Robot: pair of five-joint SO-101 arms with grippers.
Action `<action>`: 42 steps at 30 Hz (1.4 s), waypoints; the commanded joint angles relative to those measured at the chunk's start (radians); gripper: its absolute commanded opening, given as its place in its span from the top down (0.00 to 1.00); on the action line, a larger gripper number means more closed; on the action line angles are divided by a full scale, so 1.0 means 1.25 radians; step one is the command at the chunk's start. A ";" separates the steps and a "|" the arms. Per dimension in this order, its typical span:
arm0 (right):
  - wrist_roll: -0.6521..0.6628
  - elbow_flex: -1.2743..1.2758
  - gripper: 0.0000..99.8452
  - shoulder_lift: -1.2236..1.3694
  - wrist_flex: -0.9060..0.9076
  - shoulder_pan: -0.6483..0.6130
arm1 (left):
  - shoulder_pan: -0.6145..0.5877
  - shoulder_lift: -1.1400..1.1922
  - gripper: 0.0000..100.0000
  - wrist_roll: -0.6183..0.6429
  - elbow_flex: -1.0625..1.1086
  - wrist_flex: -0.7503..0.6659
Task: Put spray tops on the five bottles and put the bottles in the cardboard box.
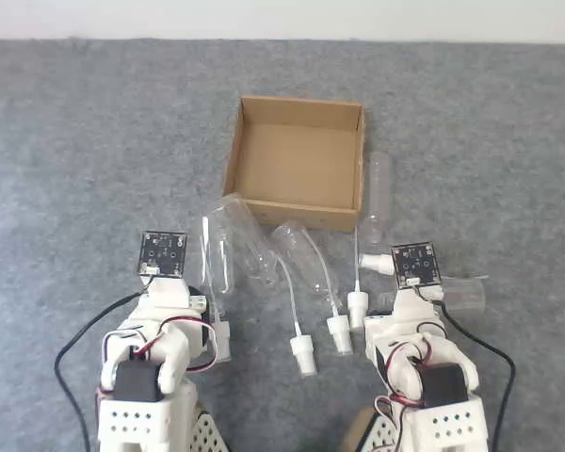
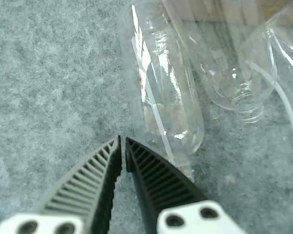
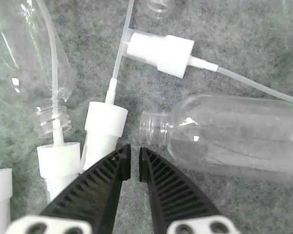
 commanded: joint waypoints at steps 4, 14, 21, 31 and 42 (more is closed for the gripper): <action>-0.002 0.017 0.98 -0.013 0.002 0.009 | -0.001 -0.016 0.99 0.007 -0.012 0.004; -0.002 0.017 0.98 -0.013 0.002 0.009 | -0.001 -0.016 0.99 0.007 -0.012 0.004; -0.002 0.017 0.98 -0.013 0.002 0.009 | 0.025 -0.016 0.99 0.007 -0.012 0.004; -0.002 0.017 0.98 -0.013 0.002 0.007 | 0.029 -0.016 0.99 0.005 -0.020 0.001; -0.001 0.017 0.98 -0.013 0.002 0.010 | 0.022 -0.016 0.99 0.004 -0.114 -0.001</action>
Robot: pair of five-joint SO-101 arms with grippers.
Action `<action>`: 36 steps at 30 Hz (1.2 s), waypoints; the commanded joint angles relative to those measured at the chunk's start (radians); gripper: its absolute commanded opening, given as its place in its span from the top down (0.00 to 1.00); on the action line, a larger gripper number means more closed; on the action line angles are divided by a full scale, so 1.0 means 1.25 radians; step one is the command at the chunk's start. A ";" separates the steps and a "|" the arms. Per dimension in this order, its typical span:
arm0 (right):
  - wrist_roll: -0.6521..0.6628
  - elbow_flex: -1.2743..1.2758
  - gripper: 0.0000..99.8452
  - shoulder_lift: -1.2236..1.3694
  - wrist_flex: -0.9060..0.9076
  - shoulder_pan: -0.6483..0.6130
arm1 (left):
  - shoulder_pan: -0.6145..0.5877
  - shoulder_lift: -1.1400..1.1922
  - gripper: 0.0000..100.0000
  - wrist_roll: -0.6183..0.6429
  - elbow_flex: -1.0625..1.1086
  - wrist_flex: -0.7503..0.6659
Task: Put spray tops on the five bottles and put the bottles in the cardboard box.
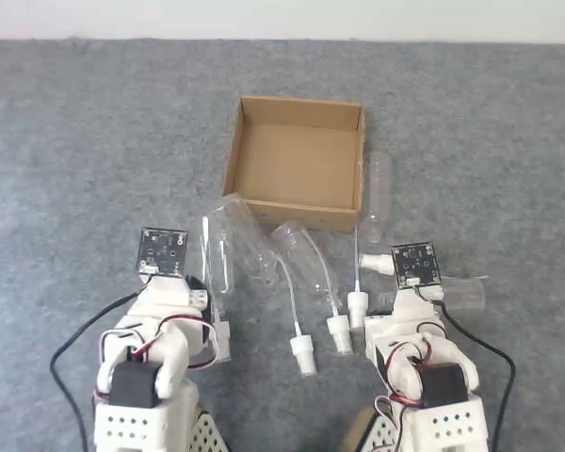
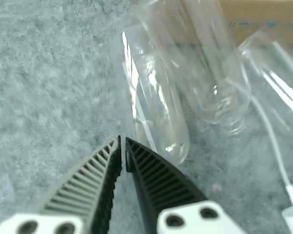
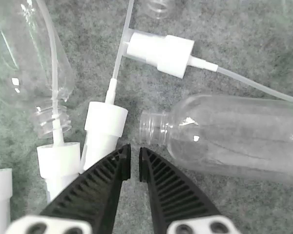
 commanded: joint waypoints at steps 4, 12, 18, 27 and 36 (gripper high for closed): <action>-0.001 0.015 0.98 -0.013 0.002 0.013 | -0.021 -0.016 0.99 -0.048 -0.055 -0.033; -0.001 -0.063 0.98 -0.013 0.001 0.069 | -0.129 -0.016 0.99 -0.273 -0.068 -0.081; 0.007 -0.119 0.98 -0.013 -0.095 0.165 | -0.210 -0.016 0.99 -0.216 -0.091 -0.082; 0.226 -0.146 0.98 -0.013 -0.212 0.164 | -0.218 -0.016 0.84 -0.150 -0.106 -0.047; 0.239 -0.308 0.89 -0.012 -0.195 0.159 | -0.268 -0.016 0.73 -0.109 -0.101 -0.049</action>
